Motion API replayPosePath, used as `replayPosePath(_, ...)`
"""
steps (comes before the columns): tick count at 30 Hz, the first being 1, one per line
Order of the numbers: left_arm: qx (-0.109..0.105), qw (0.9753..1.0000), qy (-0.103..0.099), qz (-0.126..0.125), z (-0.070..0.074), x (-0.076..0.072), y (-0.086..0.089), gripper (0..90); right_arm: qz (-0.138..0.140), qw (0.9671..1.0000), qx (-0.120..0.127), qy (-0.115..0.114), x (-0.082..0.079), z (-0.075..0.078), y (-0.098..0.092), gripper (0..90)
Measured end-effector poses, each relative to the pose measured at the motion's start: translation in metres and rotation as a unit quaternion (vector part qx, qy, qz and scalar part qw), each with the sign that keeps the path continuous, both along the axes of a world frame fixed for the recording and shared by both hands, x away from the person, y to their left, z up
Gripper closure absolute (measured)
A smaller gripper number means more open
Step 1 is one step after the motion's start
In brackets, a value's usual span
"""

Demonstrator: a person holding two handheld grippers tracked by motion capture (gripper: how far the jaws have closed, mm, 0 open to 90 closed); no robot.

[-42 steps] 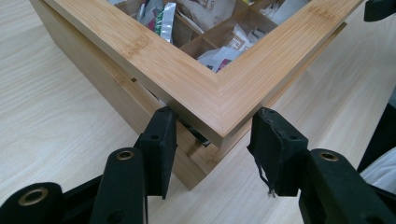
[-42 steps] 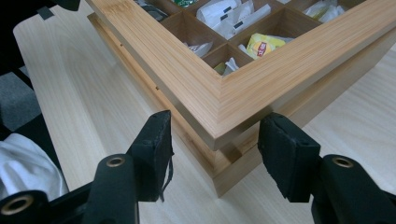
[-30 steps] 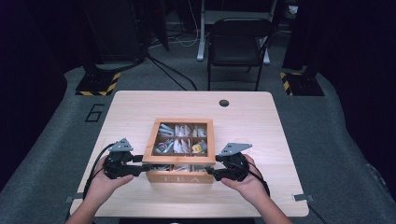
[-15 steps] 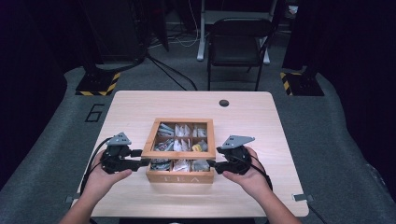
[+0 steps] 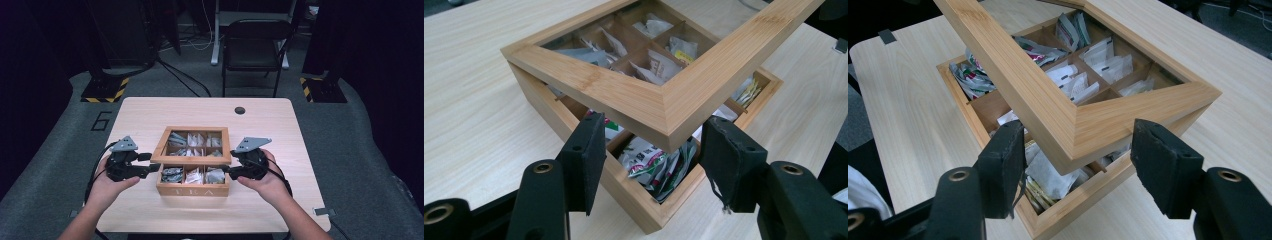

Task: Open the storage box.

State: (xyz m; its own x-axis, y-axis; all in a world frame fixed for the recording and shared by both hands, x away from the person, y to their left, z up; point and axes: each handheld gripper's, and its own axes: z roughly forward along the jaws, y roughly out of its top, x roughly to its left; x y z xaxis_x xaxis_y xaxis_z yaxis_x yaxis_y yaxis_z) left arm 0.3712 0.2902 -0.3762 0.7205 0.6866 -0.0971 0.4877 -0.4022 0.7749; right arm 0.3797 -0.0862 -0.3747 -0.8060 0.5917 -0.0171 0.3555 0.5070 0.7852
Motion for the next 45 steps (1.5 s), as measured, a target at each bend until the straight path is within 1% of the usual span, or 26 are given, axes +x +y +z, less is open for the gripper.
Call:
replayPosePath(1, -0.001, 1.0, -0.004, 0.0, 0.0, 0.0, 0.0, 44.4, -0.003, 1.0, -0.001, 0.0, 0.0, 0.002, 0.001, 38.4)
replayPosePath(2, 0.002, 1.0, -0.003, -0.004, 0.002, 0.001, 0.0, 44.4, -0.003, 1.0, -0.002, 0.0, 0.0, 0.002, 0.001, 38.6)
replayPosePath(3, -0.002, 1.0, -0.003, -0.007, 0.002, 0.001, 0.0, 44.4, -0.001, 1.0, -0.005, -0.003, 0.001, 0.003, 0.001, 38.7)
replayPosePath(5, 0.002, 0.9999, -0.012, -0.004, 0.003, 0.0, -0.002, 44.4, -0.001, 1.0, -0.009, 0.003, 0.001, 0.005, 0.002, 39.0)
replayPosePath(6, 0.007, 0.9999, -0.01, -0.007, 0.004, 0.0, -0.002, 44.3, 0.002, 1.0, -0.009, -0.001, 0.002, 0.006, 0.002, 39.1)
replayPosePath(7, 0.007, 0.9998, -0.015, -0.008, 0.005, 0.0, -0.002, 44.4, 0.001, 1.0, -0.008, 0.002, 0.002, 0.006, 0.002, 39.2)
replayPosePath(8, 0.009, 0.9997, -0.018, -0.01, 0.006, 0.001, -0.002, 44.5, 0.007, 0.9999, -0.01, -0.002, 0.004, 0.007, 0.001, 39.4)
replayPosePath(10, 0.01, 0.9997, -0.021, -0.011, 0.007, 0.001, -0.002, 44.6, 0.003, 1.0, -0.006, 0.003, 0.004, 0.009, 0.001, 39.8)
replayPosePath(11, 0.013, 0.9996, -0.023, -0.012, 0.009, 0.001, -0.003, 44.6, 0.006, 0.9999, -0.009, -0.001, 0.005, 0.01, 0.001, 40.0)
replayPosePath(12, 0.014, 0.9995, -0.026, -0.011, 0.009, 0.002, -0.003, 44.6, 0.004, 1.0, -0.009, 0.002, 0.005, 0.011, 0.001, 40.2)
replayPosePath(13, 0.016, 0.9994, -0.027, -0.013, 0.01, 0.002, -0.004, 44.5, 0.005, 0.9999, -0.009, -0.002, 0.005, 0.011, 0.001, 40.3)
replayPosePath(18, 0.03, 0.9989, -0.029, -0.022, 0.015, 0.004, -0.005, 44.7, 0.008, 0.9999, -0.011, 0.002, 0.008, 0.015, 0.001, 40.3)
replayPosePath(19, 0.028, 0.9989, -0.03, -0.021, 0.015, 0.005, -0.005, 44.7, 0.007, 0.9999, -0.01, 0.004, 0.008, 0.015, 0.001, 40.3)
replayPosePath(24, 0.023, 0.9991, -0.028, -0.023, 0.02, 0.009, -0.003, 44.9, 0.008, 0.9999, -0.007, -0.005, 0.01, 0.018, 0.001, 40.4)
replayPosePath(26, 0.017, 0.9993, -0.026, -0.022, 0.021, 0.011, -0.003, 44.9, 0.008, 0.9999, -0.007, -0.01, 0.011, 0.02, 0.002, 40.1)
replayPosePath(28, 0.012, 0.9994, -0.023, -0.022, 0.023, 0.013, -0.002, 45.0, 0.005, 0.9999, -0.008, -0.009, 0.012, 0.022, 0.003, 39.2)
replayPosePath(33, 0.004, 0.9995, -0.022, -0.024, 0.03, 0.019, 0.0, 45.3, 0.004, 0.9995, -0.012, -0.028, 0.017, 0.025, 0.004, 40.3)
replayPosePath(35, 0.0, 0.9995, -0.026, -0.021, 0.033, 0.021, -0.001, 45.4, 0.004, 0.9994, -0.008, -0.034, 0.019, 0.028, 0.004, 41.3)
replayPosePath(36, 0.0, 0.9993, -0.032, -0.021, 0.034, 0.022, -0.001, 45.5, 0.003, 0.9994, -0.005, -0.033, 0.019, 0.03, 0.003, 41.8)
replayPosePath(37, 0.005, 0.9991, -0.035, -0.024, 0.036, 0.022, -0.001, 45.6, 0.0, 0.9994, -0.001, -0.034, 0.02, 0.031, 0.003, 42.2)
replayPosePath(39, 0.011, 0.9984, -0.049, -0.027, 0.038, 0.023, -0.003, 45.4, 0.0, 0.9996, 0.002, -0.029, 0.023, 0.033, 0.002, 42.7)
replayPosePath(40, 0.011, 0.9981, -0.054, -0.028, 0.038, 0.023, -0.003, 45.4, -0.003, 0.9997, 0.003, -0.023, 0.023, 0.035, 0.002, 42.9)
replayPosePath(42, 0.008, 0.9978, -0.06, -0.027, 0.038, 0.025, -0.003, 45.3, -0.006, 0.9997, 0.006, -0.021, 0.025, 0.037, 0.002, 43.3)
replayPosePath(43, 0.004, 0.9977, -0.062, -0.027, 0.038, 0.026, -0.002, 45.2, -0.001, 0.9997, 0.004, -0.023, 0.027, 0.038, 0.002, 43.5)
replayPosePath(44, 0.001, 0.9977, -0.063, -0.025, 0.038, 0.028, -0.002, 45.2, -0.007, 0.9998, 0.007, -0.017, 0.026, 0.039, 0.002, 43.7)
replayPosePath(45, -0.002, 0.9974, -0.068, -0.022, 0.038, 0.028, -0.002, 45.2, -0.001, 0.9997, 0.006, -0.022, 0.029, 0.04, 0.001, 43.9)
